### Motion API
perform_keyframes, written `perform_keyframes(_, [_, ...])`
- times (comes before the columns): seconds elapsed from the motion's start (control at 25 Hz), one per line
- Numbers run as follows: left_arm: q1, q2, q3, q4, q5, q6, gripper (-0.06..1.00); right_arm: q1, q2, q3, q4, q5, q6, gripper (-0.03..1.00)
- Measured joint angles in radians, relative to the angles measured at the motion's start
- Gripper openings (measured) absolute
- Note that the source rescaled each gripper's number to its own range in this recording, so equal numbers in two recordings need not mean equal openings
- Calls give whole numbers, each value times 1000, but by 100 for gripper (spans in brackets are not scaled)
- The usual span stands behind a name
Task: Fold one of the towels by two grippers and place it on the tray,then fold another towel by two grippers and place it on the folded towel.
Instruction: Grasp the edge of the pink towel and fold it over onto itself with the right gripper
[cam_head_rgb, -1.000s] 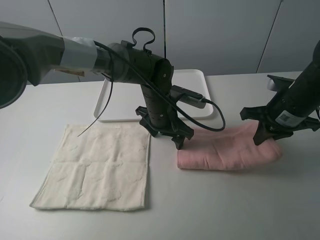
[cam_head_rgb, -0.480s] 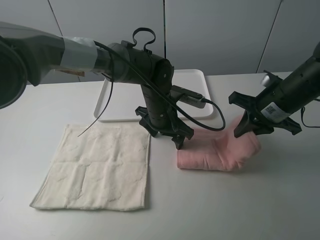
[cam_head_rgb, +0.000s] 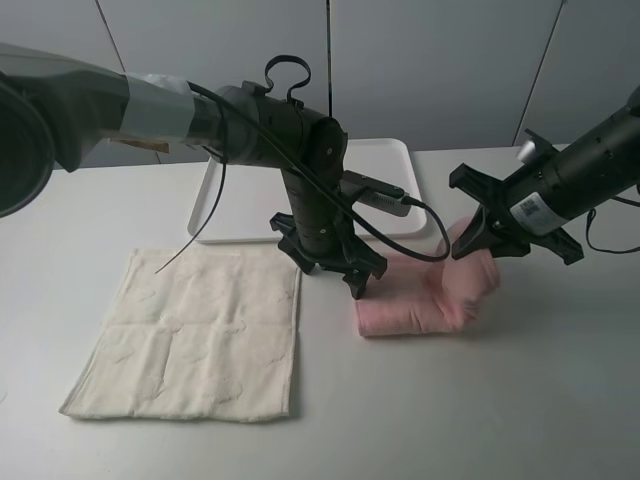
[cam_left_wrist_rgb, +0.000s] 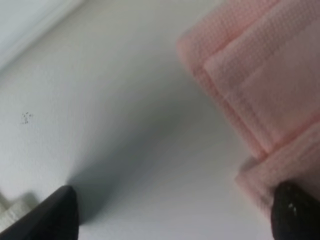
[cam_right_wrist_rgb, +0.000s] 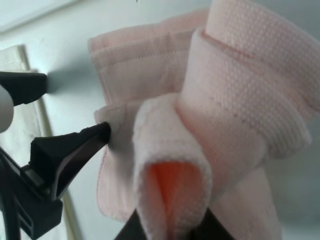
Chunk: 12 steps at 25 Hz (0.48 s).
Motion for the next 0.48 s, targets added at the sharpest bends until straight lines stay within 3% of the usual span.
perform_keyframes(0.28, [0, 0, 0, 2, 0, 0, 99, 98, 27, 0, 70, -61, -12, 5])
perform_keyframes(0.48, [0, 0, 0, 2, 0, 0, 99, 106, 67, 0, 147, -68, -44, 5])
